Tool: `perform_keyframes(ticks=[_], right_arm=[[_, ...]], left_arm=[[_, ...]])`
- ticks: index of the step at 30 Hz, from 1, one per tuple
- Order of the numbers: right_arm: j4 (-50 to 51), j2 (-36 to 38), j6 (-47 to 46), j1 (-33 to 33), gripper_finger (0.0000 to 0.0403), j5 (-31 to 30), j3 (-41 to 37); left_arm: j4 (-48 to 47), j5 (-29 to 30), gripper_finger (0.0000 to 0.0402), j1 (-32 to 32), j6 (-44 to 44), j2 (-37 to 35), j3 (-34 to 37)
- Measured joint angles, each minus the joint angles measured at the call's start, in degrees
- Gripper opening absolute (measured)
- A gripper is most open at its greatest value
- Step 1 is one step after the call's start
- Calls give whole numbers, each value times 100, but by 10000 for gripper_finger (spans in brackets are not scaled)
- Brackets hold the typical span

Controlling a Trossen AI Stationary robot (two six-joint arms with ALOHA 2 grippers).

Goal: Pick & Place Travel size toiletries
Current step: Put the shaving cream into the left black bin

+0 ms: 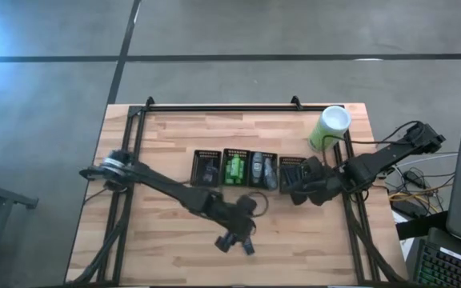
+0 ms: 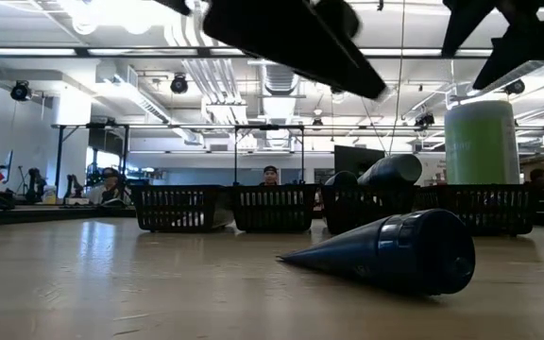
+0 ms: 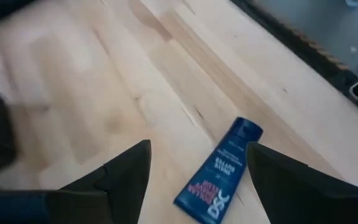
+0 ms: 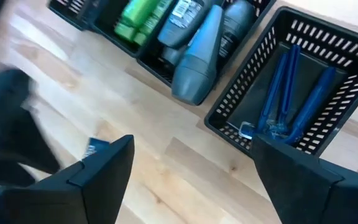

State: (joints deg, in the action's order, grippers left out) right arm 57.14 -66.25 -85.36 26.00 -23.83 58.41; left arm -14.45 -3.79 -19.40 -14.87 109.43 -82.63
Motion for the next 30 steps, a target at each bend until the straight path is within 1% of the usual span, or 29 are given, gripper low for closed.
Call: perform_keyframes(ticks=[3,6,8,11,14,16,20,26,28,30], right_arm=[[0,174,-7,2,327,11,0],[-9,206,-81,118,336,106,-4],[-13,145,-196,262,341,124,-7],[-63,-38,-496,552,346,147,-17],[-273,-326,-722,778,349,259,-21],[-561,-581,-751,853,349,376,-24],[-1187,-1150,-603,861,343,564,8],[-1897,-1930,-599,861,330,758,238],[-1978,-2188,-618,860,328,883,409],[-2024,-2515,-690,843,328,1066,650]], left_arm=[[-667,-28,266,0,-32,422,-647],[-1484,-19,265,0,-33,600,-1142],[-1877,-11,263,-16,-26,602,-1270],[-2408,23,259,-41,81,449,-1238],[-2894,157,254,-90,423,190,-980],[-2991,316,251,-142,606,8,-693],[-2820,796,245,-274,1146,-492,-22],[-2620,1524,243,-506,2516,-1464,1030],[-2494,1808,243,-610,2780,-1856,1393],[-2342,2022,243,-717,2857,-2238,1753]])
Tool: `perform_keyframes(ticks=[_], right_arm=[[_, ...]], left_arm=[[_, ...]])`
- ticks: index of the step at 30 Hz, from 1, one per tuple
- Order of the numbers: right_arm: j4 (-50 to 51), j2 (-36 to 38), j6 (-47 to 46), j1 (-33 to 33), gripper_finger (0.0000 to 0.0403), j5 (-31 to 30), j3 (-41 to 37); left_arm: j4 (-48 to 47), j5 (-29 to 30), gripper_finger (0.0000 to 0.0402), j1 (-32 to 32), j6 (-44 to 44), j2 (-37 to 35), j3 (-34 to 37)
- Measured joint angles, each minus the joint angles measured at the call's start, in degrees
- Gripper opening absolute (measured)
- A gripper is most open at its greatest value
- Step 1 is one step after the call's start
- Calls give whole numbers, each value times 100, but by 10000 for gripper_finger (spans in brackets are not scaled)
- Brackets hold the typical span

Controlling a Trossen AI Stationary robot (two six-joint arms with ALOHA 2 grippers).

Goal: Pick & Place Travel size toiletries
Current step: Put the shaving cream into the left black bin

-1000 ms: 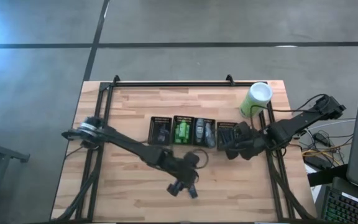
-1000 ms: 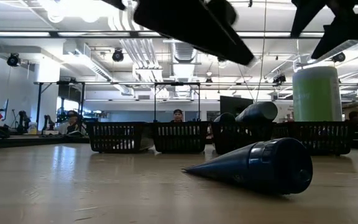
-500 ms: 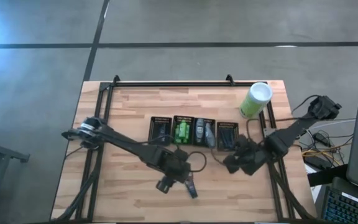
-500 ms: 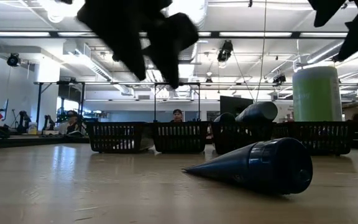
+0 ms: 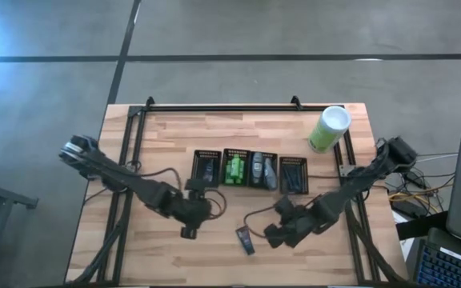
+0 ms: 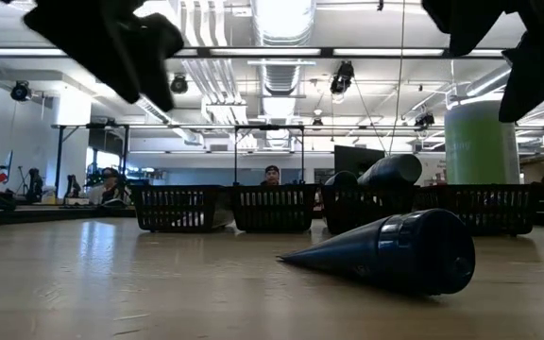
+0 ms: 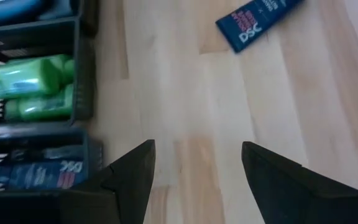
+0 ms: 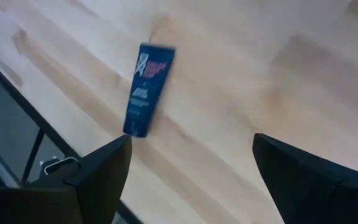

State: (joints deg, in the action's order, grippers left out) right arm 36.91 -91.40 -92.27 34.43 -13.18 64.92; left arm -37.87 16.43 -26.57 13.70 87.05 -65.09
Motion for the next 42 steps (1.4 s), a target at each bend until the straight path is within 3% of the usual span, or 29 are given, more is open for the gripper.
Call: perform_keyframes(ticks=[10,17,27,32,37,42], right_arm=[[179,-1888,-358,-129,354,460,1668],[318,-2844,-378,-196,334,921,2520],[1420,-3592,-368,-257,302,920,3483],[1360,-3833,-132,-269,285,959,3631],[1478,-3980,453,-282,248,937,3775],[1420,-3996,883,-294,163,934,3832]], left_arm=[[306,216,243,-101,-56,-1526,1348],[531,214,243,-102,-226,-2283,1915],[637,212,243,-133,-314,-2755,2236],[632,203,243,-139,-422,-2766,2240],[624,192,243,-139,-551,-2766,2240],[619,166,243,-139,-564,-2766,2240]])
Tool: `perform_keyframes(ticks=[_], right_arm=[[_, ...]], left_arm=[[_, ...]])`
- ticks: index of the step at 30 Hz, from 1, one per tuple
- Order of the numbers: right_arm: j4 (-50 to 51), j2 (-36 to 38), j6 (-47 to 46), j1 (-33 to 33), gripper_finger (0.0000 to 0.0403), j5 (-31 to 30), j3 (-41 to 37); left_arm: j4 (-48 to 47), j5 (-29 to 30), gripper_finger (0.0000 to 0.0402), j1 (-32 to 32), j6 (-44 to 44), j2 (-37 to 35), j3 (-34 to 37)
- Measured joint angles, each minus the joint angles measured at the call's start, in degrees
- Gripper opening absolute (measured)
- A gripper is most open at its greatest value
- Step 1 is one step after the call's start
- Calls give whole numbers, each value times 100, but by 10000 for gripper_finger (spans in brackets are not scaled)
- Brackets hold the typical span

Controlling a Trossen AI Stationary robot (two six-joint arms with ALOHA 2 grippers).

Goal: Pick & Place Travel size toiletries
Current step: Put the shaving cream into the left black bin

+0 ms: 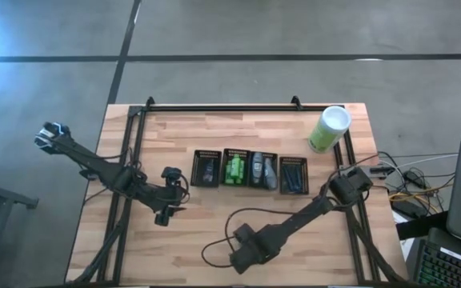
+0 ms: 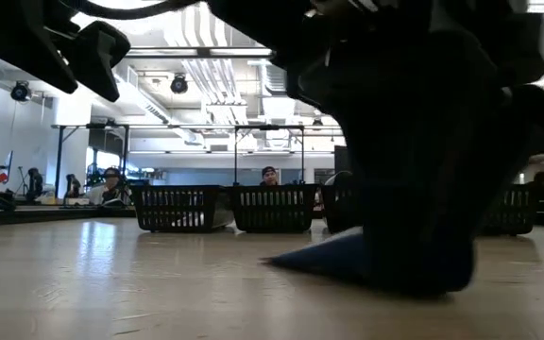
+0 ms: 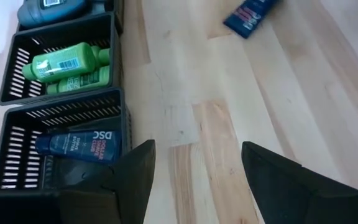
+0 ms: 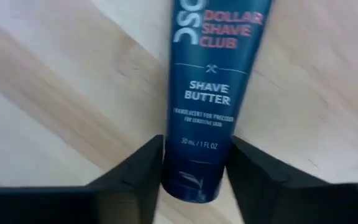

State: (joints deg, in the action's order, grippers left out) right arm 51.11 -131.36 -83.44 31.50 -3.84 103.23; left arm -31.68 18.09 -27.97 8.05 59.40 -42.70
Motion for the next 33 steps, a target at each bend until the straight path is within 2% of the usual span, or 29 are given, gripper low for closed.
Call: perform_keyframes(ticks=[3,7,10,13,16,18,21,23,33], right_arm=[[-138,91,146,-15,116,-16,3],[-147,451,285,-61,116,54,-1],[-349,806,580,-121,116,137,-13],[-907,1158,1026,-275,116,581,-36],[-1078,1384,1365,-459,116,1091,-34],[-1081,1420,1623,-561,116,1294,-44],[-1058,1447,1919,-707,116,1635,-60],[-1079,1508,2106,-790,116,1782,-58],[-979,1998,2542,-1118,116,1886,-49]], left_arm=[[-1,-85,243,0,-17,0,0],[141,-559,243,-3,-327,2,12],[569,-669,243,-61,-774,2,110],[1362,-657,243,-161,-1662,17,235],[2267,-649,243,-289,-2987,89,264],[2772,-512,243,-352,-3819,190,259],[3222,-144,243,-352,-4571,399,212],[3390,84,243,-350,-4802,546,173],[3560,180,243,-510,-4813,1020,35]])
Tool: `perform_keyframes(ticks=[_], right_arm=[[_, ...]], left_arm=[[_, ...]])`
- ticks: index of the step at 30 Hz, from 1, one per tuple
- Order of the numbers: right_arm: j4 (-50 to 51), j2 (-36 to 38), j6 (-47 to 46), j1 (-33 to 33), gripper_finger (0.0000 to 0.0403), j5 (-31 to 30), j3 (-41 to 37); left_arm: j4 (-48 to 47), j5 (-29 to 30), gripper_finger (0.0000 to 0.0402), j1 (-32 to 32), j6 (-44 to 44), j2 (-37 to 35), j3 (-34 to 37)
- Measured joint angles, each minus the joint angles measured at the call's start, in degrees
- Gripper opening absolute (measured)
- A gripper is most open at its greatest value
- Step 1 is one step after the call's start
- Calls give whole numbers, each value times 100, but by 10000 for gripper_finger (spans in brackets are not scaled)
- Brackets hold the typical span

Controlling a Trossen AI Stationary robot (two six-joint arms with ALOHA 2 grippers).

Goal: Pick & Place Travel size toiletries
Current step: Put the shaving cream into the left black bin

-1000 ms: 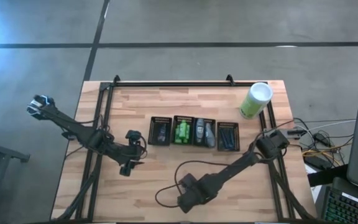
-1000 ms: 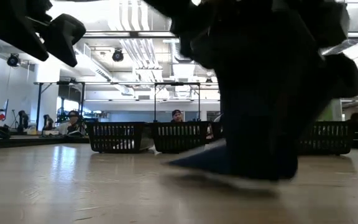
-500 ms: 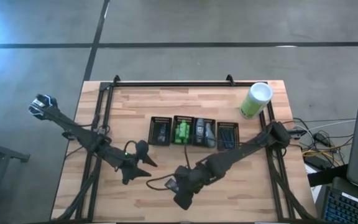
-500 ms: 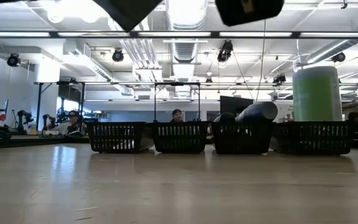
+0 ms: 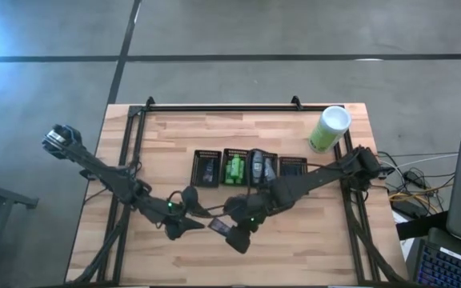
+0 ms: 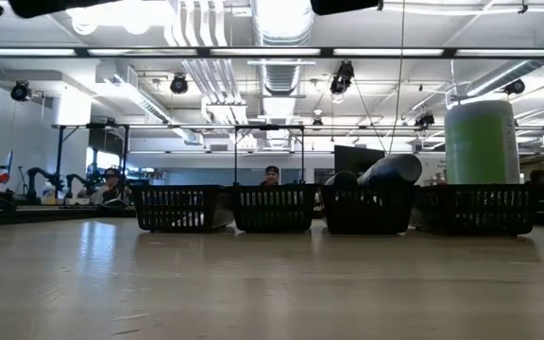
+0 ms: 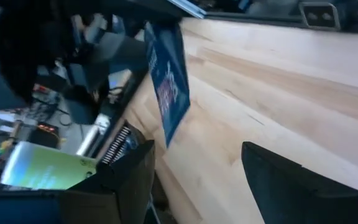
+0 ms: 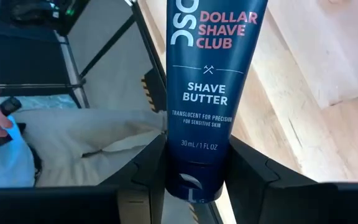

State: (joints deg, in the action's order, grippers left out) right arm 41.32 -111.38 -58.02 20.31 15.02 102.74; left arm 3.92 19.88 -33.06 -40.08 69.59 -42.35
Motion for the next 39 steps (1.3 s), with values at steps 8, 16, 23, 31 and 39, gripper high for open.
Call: perform_keyframes(ticks=[8,16,23,31,39], right_arm=[[-76,40,10,-28,116,-1,0],[-309,40,21,-92,116,-1,0],[-312,40,15,-80,116,49,0],[-306,42,-2,-135,120,66,0],[-275,42,0,-219,134,68,0]], left_arm=[[954,293,243,-11,-307,220,-46],[1000,281,240,-12,-307,534,-128],[995,509,158,-13,-238,685,-308],[960,513,52,-36,-236,718,-378],[745,659,27,-102,38,733,-454]])
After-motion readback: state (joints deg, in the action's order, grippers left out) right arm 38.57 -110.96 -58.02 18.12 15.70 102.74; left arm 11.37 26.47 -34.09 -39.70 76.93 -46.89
